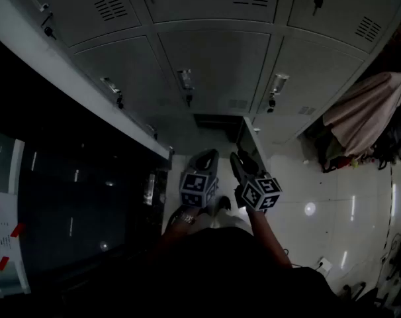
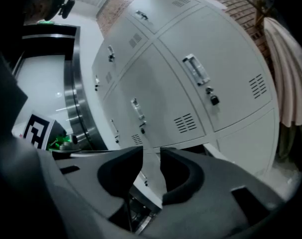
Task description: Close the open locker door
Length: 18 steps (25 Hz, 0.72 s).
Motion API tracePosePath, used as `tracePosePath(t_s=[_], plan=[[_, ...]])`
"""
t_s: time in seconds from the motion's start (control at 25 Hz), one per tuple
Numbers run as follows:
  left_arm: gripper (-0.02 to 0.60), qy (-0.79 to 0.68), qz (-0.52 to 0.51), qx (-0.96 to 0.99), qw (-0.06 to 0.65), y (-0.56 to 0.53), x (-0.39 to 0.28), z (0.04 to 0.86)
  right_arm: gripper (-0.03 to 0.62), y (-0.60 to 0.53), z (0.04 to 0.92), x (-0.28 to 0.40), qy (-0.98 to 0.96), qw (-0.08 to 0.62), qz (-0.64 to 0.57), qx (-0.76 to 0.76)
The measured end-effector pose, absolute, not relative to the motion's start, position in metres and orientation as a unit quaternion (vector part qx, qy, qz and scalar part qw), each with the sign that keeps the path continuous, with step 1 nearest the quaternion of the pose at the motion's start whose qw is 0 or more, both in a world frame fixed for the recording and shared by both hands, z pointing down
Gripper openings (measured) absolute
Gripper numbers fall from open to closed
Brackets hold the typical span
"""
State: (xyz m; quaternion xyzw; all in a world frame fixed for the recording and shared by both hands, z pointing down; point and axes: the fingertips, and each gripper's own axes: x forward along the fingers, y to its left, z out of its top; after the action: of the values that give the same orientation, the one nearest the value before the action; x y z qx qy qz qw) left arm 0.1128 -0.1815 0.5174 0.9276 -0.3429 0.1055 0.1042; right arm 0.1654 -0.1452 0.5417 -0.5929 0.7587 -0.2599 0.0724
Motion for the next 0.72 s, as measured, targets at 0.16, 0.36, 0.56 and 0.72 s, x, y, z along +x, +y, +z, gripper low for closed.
tracePosePath(t_s=[0.16, 0.36, 0.56, 0.72], plan=[[0.003, -0.357, 0.106, 0.921, 0.115, -0.196, 0.109, 0.518, 0.114, -0.143, 0.578, 0.257, 0.716, 0.014, -0.26, -0.648], [0.003, -0.357, 0.101, 0.921, 0.119, -0.208, 0.105, 0.523, 0.15, -0.132, 0.647, 0.31, 0.708, -0.07, -0.345, -0.612], [0.003, -0.366, 0.094, 0.918, 0.118, -0.225, 0.092, 0.521, 0.098, -0.126, 0.684, 0.303, 0.663, -0.025, -0.439, -0.607], [0.003, -0.375, 0.095, 0.914, 0.122, -0.236, 0.076, 0.521, 0.06, -0.131, 0.686, 0.274, 0.646, -0.024, -0.447, -0.618]])
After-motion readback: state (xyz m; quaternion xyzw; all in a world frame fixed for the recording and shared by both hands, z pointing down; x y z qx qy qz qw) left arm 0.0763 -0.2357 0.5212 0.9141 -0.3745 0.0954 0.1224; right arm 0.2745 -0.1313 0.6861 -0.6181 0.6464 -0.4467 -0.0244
